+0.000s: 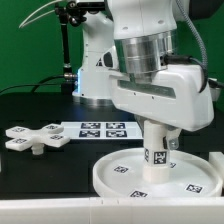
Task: Assemble round table
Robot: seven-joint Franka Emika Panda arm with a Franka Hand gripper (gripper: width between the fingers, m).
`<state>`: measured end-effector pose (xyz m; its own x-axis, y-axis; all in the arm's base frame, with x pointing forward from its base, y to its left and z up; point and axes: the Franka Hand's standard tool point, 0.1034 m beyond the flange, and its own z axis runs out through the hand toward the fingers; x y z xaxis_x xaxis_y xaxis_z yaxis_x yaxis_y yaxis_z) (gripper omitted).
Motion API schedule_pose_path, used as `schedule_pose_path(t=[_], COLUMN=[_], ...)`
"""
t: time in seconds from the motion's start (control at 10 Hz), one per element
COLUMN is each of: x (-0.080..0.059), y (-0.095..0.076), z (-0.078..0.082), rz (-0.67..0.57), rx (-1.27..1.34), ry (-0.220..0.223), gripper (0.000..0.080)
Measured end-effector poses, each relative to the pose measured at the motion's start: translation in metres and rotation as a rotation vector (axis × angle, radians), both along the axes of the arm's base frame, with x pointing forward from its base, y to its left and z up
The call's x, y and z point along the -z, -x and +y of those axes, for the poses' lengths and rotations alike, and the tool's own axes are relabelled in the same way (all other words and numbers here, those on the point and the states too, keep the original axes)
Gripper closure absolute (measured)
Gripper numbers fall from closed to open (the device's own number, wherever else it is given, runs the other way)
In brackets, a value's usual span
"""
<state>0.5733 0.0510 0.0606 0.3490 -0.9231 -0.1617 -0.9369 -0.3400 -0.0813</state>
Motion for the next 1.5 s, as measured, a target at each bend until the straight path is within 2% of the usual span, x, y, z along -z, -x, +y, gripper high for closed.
schedule_pose_path(t=[0.2, 0.4, 0.5, 0.8, 1.2, 1.5], x=[-0.0001, -0.0006, -0.0026, -0.0033, -0.0031, -0.0061], y=[-0.0002, -0.0008, -0.0029, -0.0040, -0.0040, -0.0087], z=[0.0006, 0.0011, 0.0026, 0.0042, 0.0039, 0.0023], rz=[0.008, -0.001, -0.013, -0.051, -0.104, -0.160], rx=[0.055, -0.002, -0.071, -0.273, -0.561, -0.957], ry=[-0.008, -0.005, -0.006, -0.005, 0.004, 0.059], gripper=[0.0387, 0.0383, 0.0192, 0.0152, 0.0151, 0.0151])
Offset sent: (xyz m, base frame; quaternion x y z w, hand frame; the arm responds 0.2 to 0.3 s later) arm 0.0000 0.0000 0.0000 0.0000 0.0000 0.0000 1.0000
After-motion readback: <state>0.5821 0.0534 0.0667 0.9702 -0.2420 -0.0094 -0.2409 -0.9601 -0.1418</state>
